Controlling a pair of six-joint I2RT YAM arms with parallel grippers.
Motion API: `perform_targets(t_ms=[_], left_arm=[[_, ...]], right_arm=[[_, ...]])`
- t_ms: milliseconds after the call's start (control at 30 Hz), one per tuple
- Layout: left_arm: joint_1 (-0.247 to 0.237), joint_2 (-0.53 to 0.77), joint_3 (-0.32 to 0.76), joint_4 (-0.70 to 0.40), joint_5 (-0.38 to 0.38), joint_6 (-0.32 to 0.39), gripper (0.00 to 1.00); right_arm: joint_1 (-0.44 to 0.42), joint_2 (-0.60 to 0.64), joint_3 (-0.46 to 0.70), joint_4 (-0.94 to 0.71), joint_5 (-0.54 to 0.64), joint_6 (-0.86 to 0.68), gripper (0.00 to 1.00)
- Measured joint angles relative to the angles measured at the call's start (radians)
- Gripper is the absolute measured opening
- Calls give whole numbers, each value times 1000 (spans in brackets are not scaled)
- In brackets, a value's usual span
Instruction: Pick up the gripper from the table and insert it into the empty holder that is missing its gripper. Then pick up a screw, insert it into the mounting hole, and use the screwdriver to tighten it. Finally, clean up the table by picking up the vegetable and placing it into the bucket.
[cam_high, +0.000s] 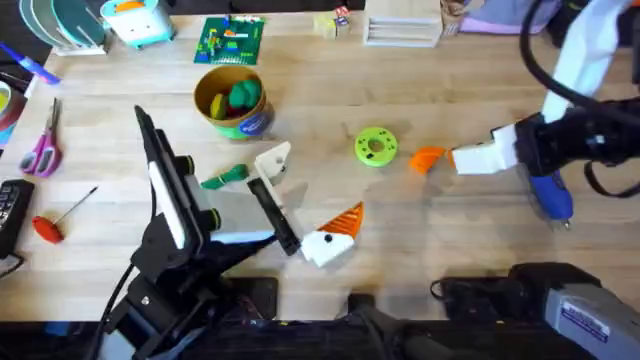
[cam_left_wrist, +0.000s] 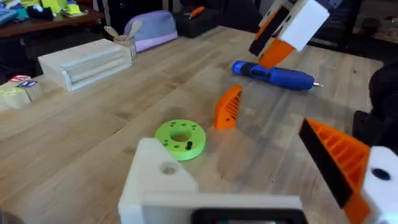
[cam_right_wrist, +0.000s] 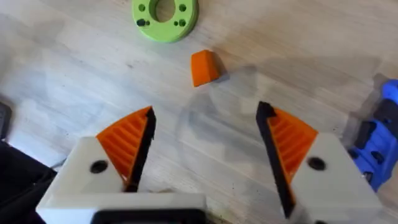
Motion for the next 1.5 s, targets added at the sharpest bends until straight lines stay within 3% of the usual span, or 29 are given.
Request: perform_targets(t_ms=[367, 533, 900, 1233, 1300, 1367, 1500], left_arm=[[0, 0, 0, 0, 2, 0, 993], [0, 0, 0, 0, 2, 0, 992], [0, 0, 0, 0, 2, 0, 993], [0, 0, 0, 0, 2, 0, 992], [0, 0, 0, 0, 2, 0, 993], [0, 0, 0, 0, 2, 0, 993], [0, 0, 0, 0, 2, 0, 992]], right_arm=[[144, 239, 0, 60, 37, -53, 992], [164, 301, 0, 90, 82, -74, 978], [175, 394, 0, 129, 105, -82, 567], [183, 400, 0, 156, 107, -83, 265], [183, 400, 0, 158, 110, -86, 183], [183, 400, 0, 163, 112, -85, 35], [183, 399, 0, 163, 113, -86, 18]])
